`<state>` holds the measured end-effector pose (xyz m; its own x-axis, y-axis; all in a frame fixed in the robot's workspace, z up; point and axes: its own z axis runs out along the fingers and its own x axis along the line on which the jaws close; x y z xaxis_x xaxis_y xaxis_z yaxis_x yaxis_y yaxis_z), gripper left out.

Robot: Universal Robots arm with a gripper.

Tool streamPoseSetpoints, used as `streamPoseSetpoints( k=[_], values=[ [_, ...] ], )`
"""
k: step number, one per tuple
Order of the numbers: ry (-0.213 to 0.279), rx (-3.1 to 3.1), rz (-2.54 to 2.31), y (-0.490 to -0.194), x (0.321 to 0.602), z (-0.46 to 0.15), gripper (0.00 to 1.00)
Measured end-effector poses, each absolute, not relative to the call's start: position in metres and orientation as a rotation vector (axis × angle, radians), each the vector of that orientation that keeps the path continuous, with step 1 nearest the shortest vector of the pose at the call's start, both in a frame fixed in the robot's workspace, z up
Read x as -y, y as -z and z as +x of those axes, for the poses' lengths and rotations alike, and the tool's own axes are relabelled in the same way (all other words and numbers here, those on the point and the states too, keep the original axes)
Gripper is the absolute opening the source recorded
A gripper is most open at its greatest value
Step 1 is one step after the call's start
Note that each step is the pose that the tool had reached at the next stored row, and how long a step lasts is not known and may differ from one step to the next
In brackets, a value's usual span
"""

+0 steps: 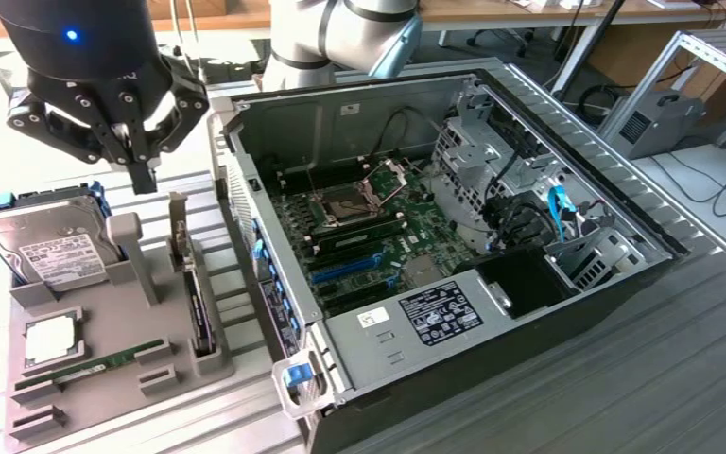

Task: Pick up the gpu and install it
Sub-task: 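Reach for the gpu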

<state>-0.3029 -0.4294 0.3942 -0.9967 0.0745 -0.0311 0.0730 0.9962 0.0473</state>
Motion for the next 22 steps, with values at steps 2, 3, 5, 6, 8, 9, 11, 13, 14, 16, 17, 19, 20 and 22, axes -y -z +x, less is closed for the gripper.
streamPoseSetpoints(
  k=[2, 3, 5, 6, 8, 9, 11, 13, 14, 16, 17, 19, 20, 22],
  values=[
    [-0.071, -3.106, 0.115, -0.394, 0.431, -0.303, 0.11],
    [-0.071, -3.106, 0.115, -0.394, 0.432, -0.303, 0.11],
    [-0.070, -3.106, 0.115, -0.394, 0.434, -0.303, 0.11],
    [-0.069, -3.106, 0.115, -0.394, 0.435, -0.303, 0.11],
    [-0.069, -3.106, 0.115, -0.394, 0.437, -0.303, 0.11],
    [-0.068, -3.106, 0.115, -0.394, 0.438, -0.303, 0.11],
    [-0.067, -3.106, 0.115, -0.394, 0.439, -0.303, 0.11],
    [-0.067, -3.106, 0.115, -0.394, 0.440, -0.303, 0.11],
    [-0.067, -3.106, 0.115, -0.394, 0.441, -0.303, 0.11],
    [-0.067, -3.106, 0.115, -0.394, 0.442, -0.303, 0.11],
    [-0.066, -3.106, 0.115, -0.394, 0.442, -0.303, 0.11],
    [-0.066, -3.106, 0.115, -0.394, 0.443, -0.303, 0.11],
    [-0.066, -3.106, 0.115, -0.394, 0.443, -0.303, 0.11],
    [-0.066, -3.106, 0.115, -0.394, 0.444, -0.303, 0.11]
  ],
)
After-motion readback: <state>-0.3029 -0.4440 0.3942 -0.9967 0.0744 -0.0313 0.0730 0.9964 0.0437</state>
